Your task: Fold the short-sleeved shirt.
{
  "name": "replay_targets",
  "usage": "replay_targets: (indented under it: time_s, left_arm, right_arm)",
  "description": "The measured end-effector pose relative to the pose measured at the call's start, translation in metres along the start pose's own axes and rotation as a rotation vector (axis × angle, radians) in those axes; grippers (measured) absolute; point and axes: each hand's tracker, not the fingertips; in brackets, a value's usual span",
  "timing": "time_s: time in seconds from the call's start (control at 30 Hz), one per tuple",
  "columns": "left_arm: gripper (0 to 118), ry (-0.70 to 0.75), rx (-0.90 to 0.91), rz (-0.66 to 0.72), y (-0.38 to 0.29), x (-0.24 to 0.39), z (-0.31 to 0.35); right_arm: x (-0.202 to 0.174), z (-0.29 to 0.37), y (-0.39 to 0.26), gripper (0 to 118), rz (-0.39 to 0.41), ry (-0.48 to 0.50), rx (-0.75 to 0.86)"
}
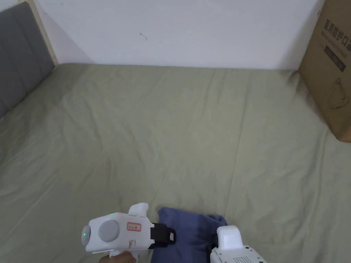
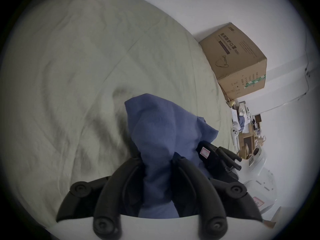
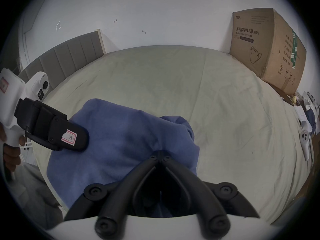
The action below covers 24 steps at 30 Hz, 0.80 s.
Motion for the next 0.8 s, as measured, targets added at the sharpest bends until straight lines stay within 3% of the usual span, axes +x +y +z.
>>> replay_targets:
  time_s: [0.17,0.27,0.57,0.8]
  left_arm:
    - [21,-0.033,0.029,-0.018,0.016,-0.004,0.037]
    - [21,0.099,0.063,-0.101,0.036,-0.030,0.076]
    - [21,0.456,0.118,-0.029,0.096,-0.161,0.198]
    - [21,0.610,0.143,0.062,0.131,-0.244,0.253]
  right_arm:
    - [0.004,0.025,0.022,0,-0.014,0.009,0.079]
    - [0.004,0.039,0.039,0,0.014,0.008,0.139]
    - [-0.004,0.044,0.073,0,0.039,0.012,0.215]
    - [-0.017,0.029,0.085,0,0.033,0.014,0.215]
